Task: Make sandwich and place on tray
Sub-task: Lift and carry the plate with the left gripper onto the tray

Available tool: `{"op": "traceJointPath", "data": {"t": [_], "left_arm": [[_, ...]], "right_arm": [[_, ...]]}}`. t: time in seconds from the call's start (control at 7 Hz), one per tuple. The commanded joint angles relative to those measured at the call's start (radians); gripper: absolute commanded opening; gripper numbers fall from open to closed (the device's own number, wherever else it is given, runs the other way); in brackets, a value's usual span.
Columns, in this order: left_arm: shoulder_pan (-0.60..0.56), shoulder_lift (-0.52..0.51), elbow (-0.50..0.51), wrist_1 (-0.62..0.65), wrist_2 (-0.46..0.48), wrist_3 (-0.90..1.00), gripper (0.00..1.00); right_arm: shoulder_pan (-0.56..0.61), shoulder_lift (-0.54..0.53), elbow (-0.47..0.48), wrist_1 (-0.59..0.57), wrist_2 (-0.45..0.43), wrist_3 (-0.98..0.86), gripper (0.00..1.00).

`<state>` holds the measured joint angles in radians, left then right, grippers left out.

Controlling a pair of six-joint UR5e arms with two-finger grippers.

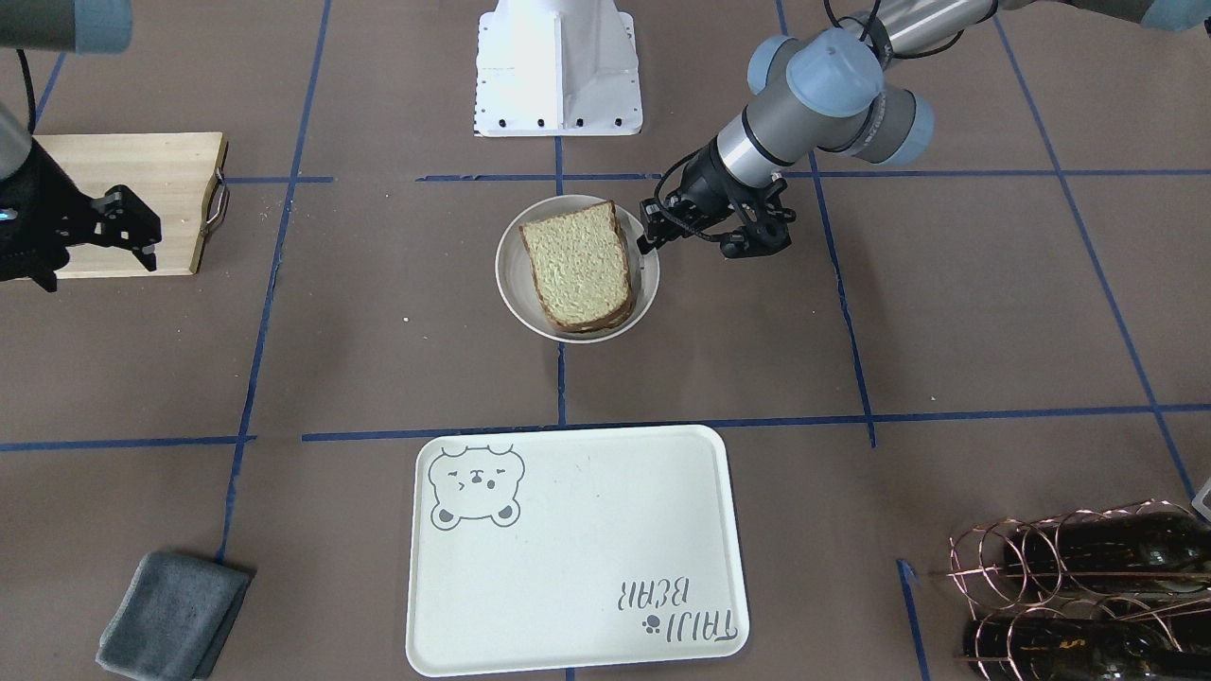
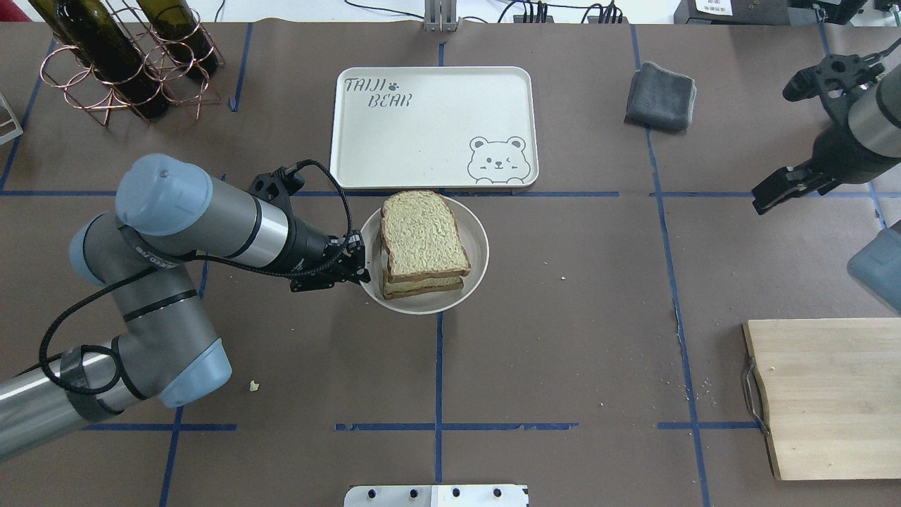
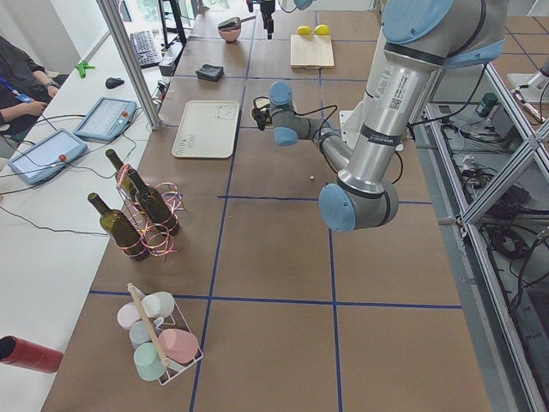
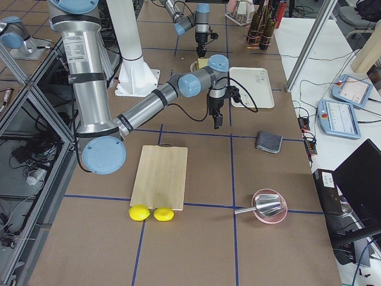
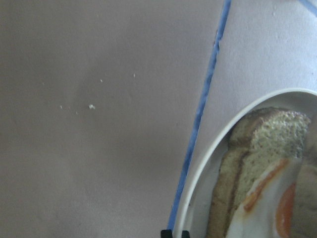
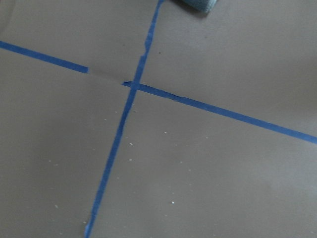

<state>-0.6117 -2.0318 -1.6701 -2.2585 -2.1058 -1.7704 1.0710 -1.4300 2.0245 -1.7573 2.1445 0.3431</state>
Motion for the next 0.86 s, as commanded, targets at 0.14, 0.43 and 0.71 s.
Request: {"op": "traceJointPath", "data": {"t": [0.14,0.43,0.71], "left_arm": [[-0.077,-0.174,0.237,-0.001,0.009,-0.168,0.0],[-0.097,-0.292,0.376,-0.004,0.07,-0.304,0.0],[-0.103,-0.368,0.484,-0.013,0.156,-0.445,0.0]], "right_arm": [[0.192,-0.02,-0.131,-0.031,0.067,-0.279,1.0],[0.283,-0.021,-0.223,-0.034,0.093,-0.418,1.0],[0.361,-0.021,-0.303,-0.03,0.153,-0.52,1.0]]}}
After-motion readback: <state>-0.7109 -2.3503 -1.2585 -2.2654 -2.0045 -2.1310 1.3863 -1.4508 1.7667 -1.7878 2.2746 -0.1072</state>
